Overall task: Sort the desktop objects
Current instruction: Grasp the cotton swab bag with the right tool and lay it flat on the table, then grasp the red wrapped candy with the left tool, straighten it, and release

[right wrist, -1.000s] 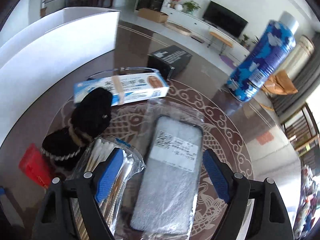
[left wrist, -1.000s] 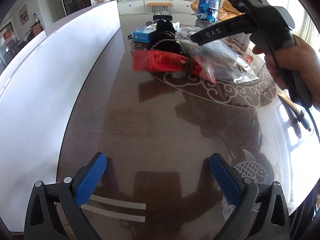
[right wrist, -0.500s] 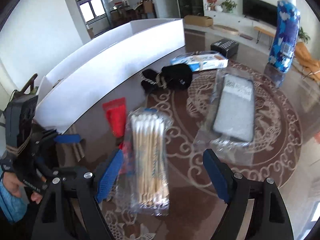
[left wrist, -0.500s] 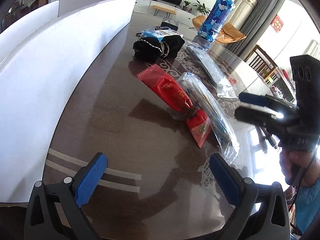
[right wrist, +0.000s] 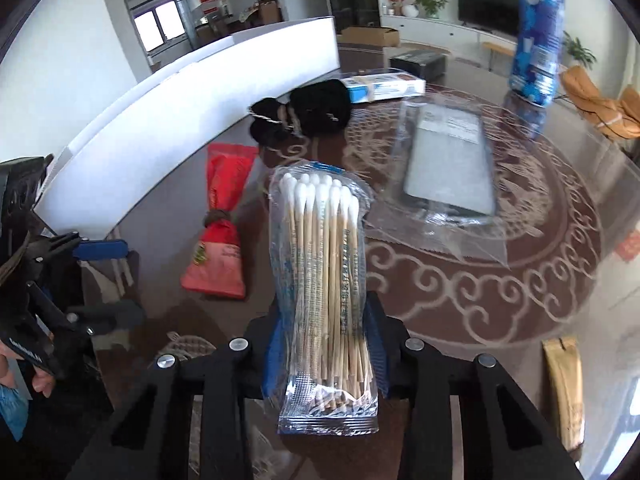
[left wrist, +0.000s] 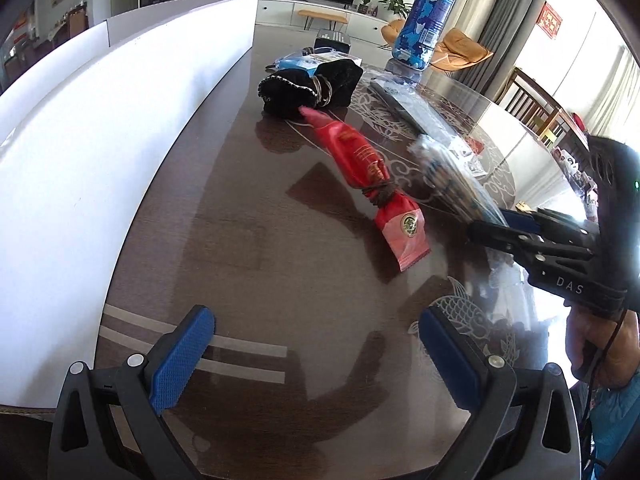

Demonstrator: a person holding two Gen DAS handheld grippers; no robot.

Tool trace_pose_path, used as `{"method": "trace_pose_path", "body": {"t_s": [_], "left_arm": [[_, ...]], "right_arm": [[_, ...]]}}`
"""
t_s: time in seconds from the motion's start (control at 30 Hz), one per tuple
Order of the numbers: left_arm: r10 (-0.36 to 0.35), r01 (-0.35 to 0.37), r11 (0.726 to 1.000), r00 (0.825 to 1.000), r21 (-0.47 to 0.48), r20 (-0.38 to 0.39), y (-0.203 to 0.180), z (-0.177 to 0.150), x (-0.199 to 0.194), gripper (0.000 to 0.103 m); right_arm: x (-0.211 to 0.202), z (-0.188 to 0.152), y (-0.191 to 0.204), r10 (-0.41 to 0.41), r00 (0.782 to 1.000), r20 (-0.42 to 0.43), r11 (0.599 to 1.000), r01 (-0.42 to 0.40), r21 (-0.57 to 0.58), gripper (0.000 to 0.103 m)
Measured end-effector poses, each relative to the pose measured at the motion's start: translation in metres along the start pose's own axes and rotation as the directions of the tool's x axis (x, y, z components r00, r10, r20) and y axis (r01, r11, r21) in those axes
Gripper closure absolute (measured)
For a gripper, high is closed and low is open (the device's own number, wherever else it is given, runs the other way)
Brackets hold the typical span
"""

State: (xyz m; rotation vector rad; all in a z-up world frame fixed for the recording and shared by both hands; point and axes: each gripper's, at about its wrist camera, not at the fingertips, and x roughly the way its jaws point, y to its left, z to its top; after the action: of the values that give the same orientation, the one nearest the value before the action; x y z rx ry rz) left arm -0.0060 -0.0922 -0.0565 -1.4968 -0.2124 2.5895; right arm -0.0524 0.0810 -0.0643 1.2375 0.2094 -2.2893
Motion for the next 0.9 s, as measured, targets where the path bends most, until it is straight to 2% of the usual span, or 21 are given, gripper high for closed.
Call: {"method": "trace_pose_path", "body": {"t_s": [0.07, 0.13, 0.17, 0.2, 0.27, 0.33, 0.43, 0.5, 0.7, 0.9], "left_arm": [[0.014, -0.014, 1.000, 1.000, 0.001, 0.001, -0.001, 0.001, 0.001, 0.000], [0.019, -0.019, 1.000, 1.000, -0.003, 0.003, -0.004, 0.004, 0.004, 0.000], [0.011, -0.011, 1.000, 1.000, -0.008, 0.004, -0.005, 0.005, 0.004, 0.000], [-0.001, 0.001, 1.000, 1.000, -0.015, 0.007, -0.007, 0.007, 0.005, 0.000], [-0.021, 0.021, 0.999, 1.000, -0.025, 0.012, -0.010, 0.011, 0.007, 0.000], [-0.036, 0.036, 0.999, 0.999, -0.028, 0.017, -0.014, 0.014, 0.010, 0.000], [-0.021, 0.021, 1.000, 1.000, -0.012, 0.021, -0.023, 0.017, 0.014, 0.000], [0.003, -0.003, 1.000, 1.000, -0.001, 0.025, -0.029, 0.018, 0.017, 0.000], [0.052, -0.052, 0.999, 0.998, 0.011, 0.045, -0.041, 0.028, 0.028, 0.000], [0.118, -0.121, 0.991, 0.992, 0.061, 0.050, -0.059, 0.033, 0.039, 0.000]], "right_arm": [[-0.014, -0.019, -0.011, -0.097, 0.995, 0.010, 0.995, 0.097, 0.018, 0.065], [-0.028, -0.035, -0.018, -0.137, 0.991, 0.014, 0.990, 0.136, 0.045, 0.060], [-0.032, -0.041, -0.022, -0.136, 0.991, 0.014, 0.989, 0.135, 0.060, 0.045], [-0.035, -0.046, -0.023, -0.134, 0.991, 0.015, 0.989, 0.132, 0.065, 0.023], [-0.037, -0.053, -0.023, -0.162, 0.986, 0.023, 0.985, 0.161, 0.060, 0.011], [-0.034, -0.055, -0.026, -0.163, 0.986, 0.023, 0.985, 0.161, 0.056, 0.009], [-0.028, -0.051, -0.024, -0.177, 0.984, 0.020, 0.983, 0.176, 0.046, 0.007], [-0.024, -0.049, -0.024, -0.183, 0.983, 0.015, 0.982, 0.182, 0.052, 0.000], [-0.020, -0.047, -0.026, -0.192, 0.981, 0.011, 0.980, 0.191, 0.063, 0.000], [-0.020, -0.047, -0.026, -0.192, 0.981, 0.011, 0.980, 0.191, 0.063, 0.000]]}}
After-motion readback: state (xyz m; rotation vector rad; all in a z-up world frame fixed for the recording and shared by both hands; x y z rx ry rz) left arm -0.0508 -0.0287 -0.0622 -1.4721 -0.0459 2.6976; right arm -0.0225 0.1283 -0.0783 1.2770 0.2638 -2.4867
